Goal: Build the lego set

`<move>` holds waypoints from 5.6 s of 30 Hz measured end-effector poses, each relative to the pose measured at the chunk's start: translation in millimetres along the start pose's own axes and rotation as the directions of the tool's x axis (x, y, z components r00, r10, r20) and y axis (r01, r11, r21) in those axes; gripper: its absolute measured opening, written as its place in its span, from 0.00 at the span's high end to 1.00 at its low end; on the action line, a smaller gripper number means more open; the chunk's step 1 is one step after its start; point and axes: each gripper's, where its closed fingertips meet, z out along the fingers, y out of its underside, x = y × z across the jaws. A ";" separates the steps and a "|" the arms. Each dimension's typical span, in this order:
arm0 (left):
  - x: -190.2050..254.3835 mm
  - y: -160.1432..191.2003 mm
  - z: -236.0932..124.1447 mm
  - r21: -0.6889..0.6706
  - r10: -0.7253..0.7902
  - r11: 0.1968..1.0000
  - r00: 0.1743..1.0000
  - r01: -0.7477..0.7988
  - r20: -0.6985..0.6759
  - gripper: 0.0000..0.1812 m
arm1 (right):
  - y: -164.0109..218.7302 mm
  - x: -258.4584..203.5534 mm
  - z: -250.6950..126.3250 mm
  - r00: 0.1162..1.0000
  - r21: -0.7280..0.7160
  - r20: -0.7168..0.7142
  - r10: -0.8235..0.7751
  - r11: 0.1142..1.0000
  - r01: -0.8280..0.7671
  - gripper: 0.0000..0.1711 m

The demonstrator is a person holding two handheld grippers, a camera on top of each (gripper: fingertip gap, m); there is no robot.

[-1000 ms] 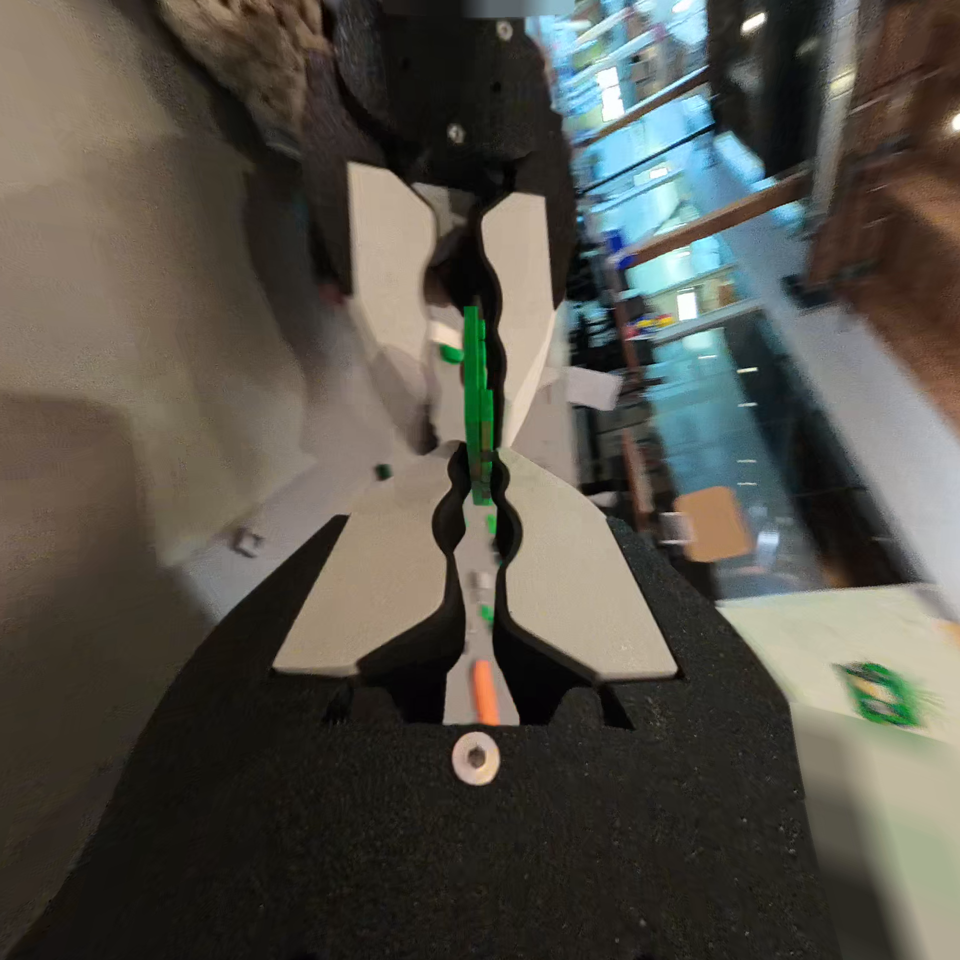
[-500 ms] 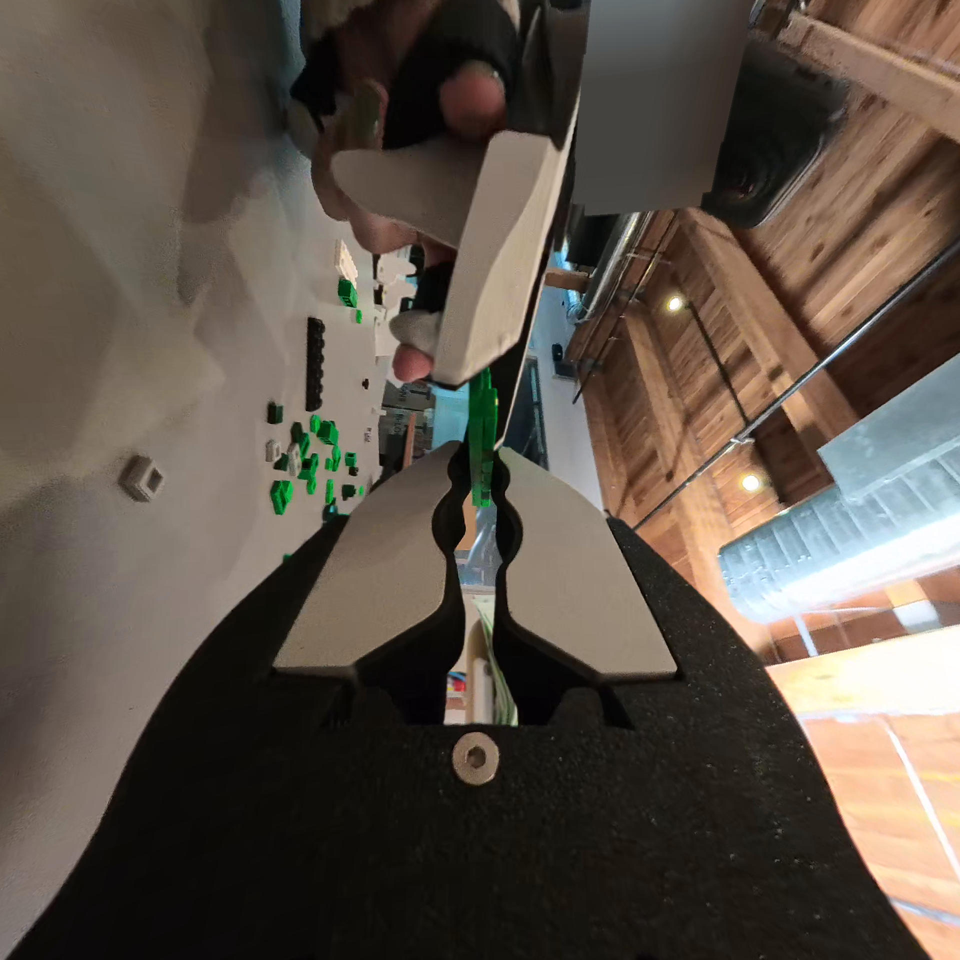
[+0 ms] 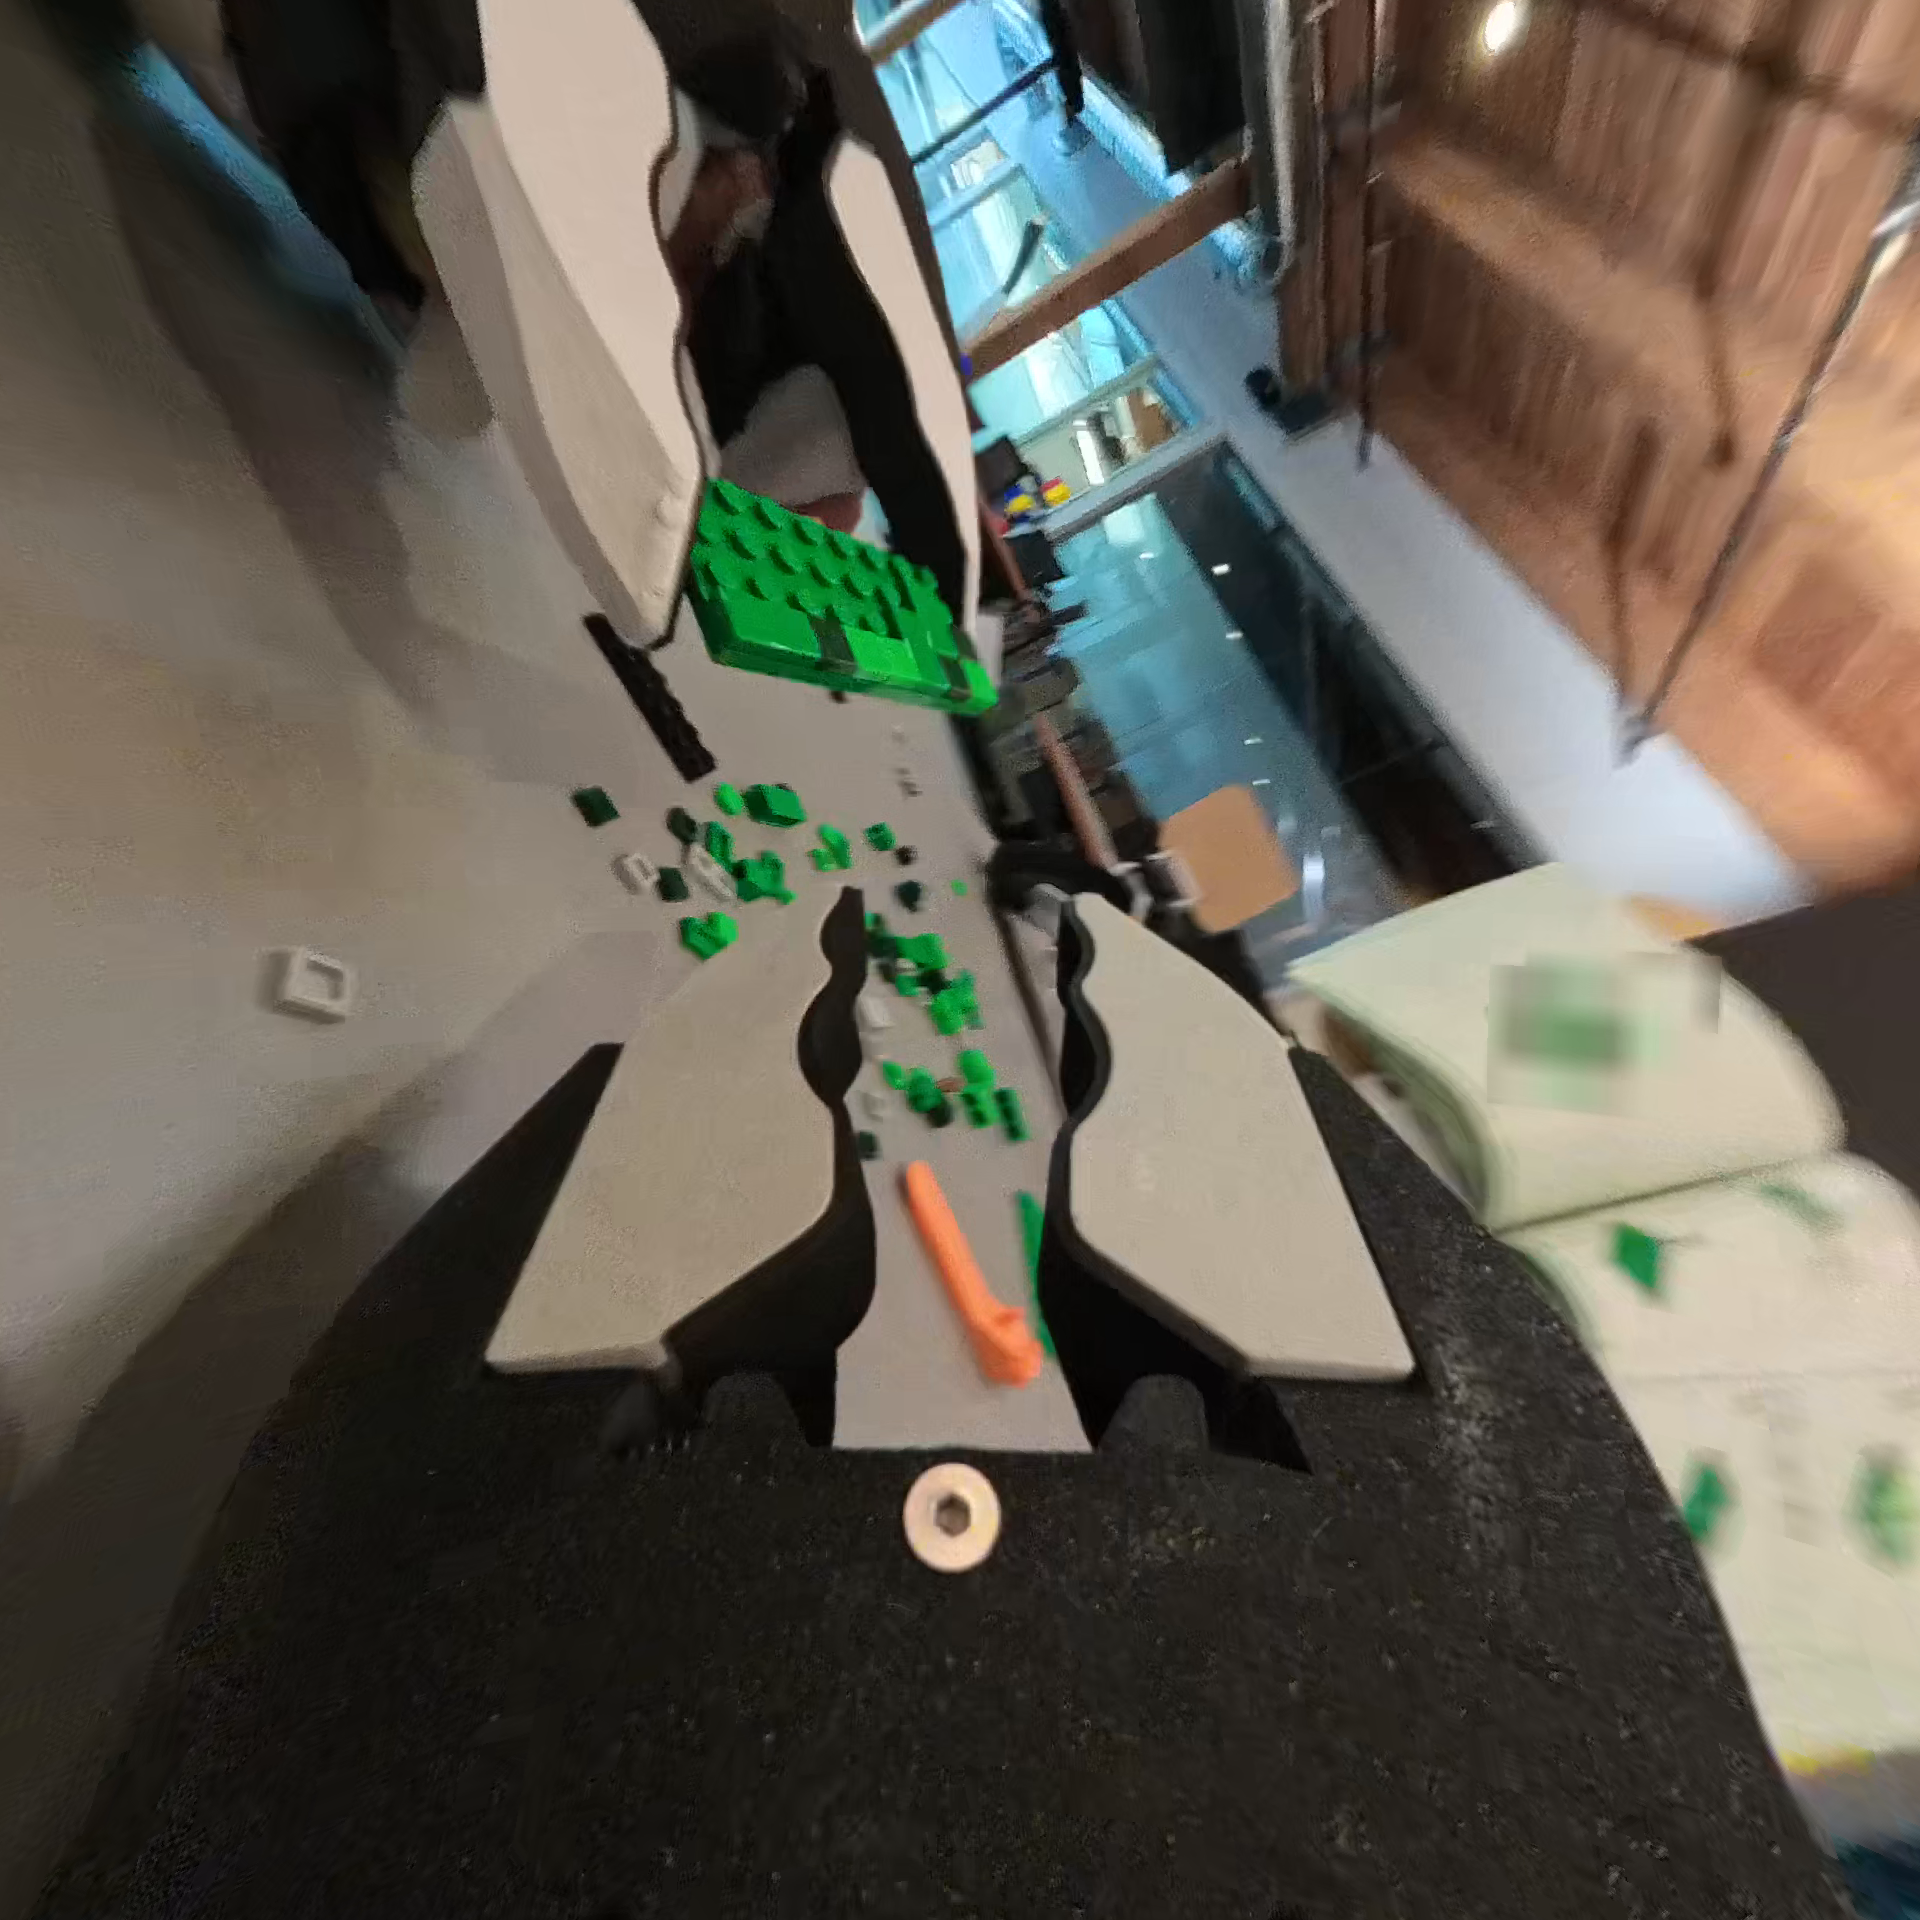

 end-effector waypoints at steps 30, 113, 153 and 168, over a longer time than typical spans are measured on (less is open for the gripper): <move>-53.2 23.3 -10.3 -0.108 0.084 0.993 0.952 -0.054 0.295 0.59 | 33.5 40.3 9.3 0.888 0.009 -0.061 0.456 0.890 -0.456 0.96; -142.8 54.6 -70.1 -0.122 -0.037 0.980 0.740 0.160 0.672 0.59 | 46.1 41.0 12.1 0.822 -0.049 -0.026 0.569 0.820 -0.570 1.00; -151.2 53.6 -74.7 -0.177 0.101 0.984 0.699 0.037 0.708 0.59 | 93.4 26.3 87.2 0.362 -0.637 0.058 0.930 0.314 -0.704 1.00; -148.9 54.2 -70.7 -0.175 0.096 0.984 0.717 0.037 0.691 0.59 | 134.2 1.1 143.2 0.294 -0.960 -0.076 0.953 0.010 -0.281 1.00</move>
